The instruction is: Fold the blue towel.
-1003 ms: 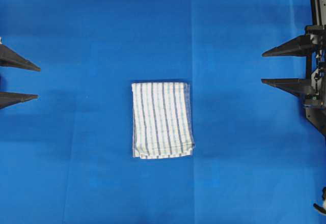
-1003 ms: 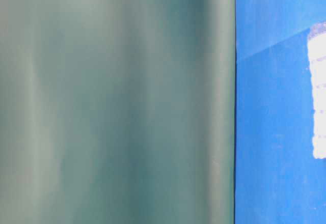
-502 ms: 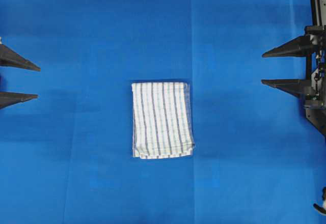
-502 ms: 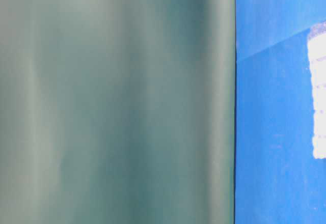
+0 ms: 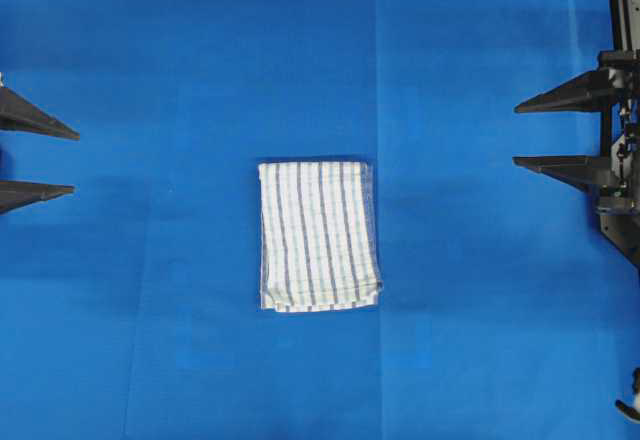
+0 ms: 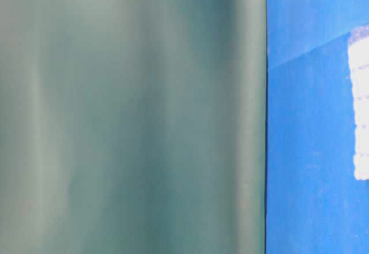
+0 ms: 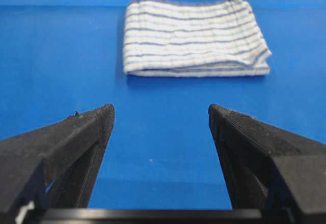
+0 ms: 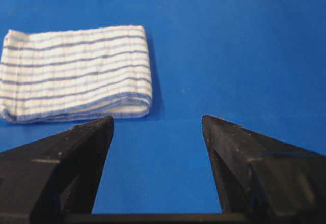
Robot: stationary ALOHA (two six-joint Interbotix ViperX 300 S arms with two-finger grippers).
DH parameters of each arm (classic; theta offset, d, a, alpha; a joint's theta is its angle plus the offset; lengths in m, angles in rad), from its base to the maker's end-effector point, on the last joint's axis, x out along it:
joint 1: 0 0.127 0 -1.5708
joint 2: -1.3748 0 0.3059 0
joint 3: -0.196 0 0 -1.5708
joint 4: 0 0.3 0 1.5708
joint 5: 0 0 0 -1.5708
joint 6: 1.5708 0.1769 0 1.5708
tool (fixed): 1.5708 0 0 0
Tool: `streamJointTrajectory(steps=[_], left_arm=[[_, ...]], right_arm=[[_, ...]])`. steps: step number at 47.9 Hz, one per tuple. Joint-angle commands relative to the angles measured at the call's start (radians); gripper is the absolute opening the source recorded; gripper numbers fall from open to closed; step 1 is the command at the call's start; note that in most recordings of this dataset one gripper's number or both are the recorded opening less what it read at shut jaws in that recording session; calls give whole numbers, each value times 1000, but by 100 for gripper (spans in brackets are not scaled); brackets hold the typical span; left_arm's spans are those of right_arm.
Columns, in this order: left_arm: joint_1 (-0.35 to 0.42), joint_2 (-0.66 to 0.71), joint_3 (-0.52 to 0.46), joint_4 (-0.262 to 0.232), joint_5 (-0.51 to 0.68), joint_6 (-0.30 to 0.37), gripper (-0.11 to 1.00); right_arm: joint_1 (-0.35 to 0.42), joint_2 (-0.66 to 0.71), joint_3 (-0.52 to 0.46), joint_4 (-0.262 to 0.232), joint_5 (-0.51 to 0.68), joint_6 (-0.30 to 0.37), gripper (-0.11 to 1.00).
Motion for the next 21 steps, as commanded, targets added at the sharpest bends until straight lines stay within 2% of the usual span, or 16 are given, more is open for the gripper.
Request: streamJointTrajectory(steps=[1,21], left_arm=[[3,6,-11,3,-3,2,71],[3,8,-12,3,-3,2,71]], right_arm=[[2,11,-12,3,-5,2,95],[18,14,-11,3,-5,2,95]])
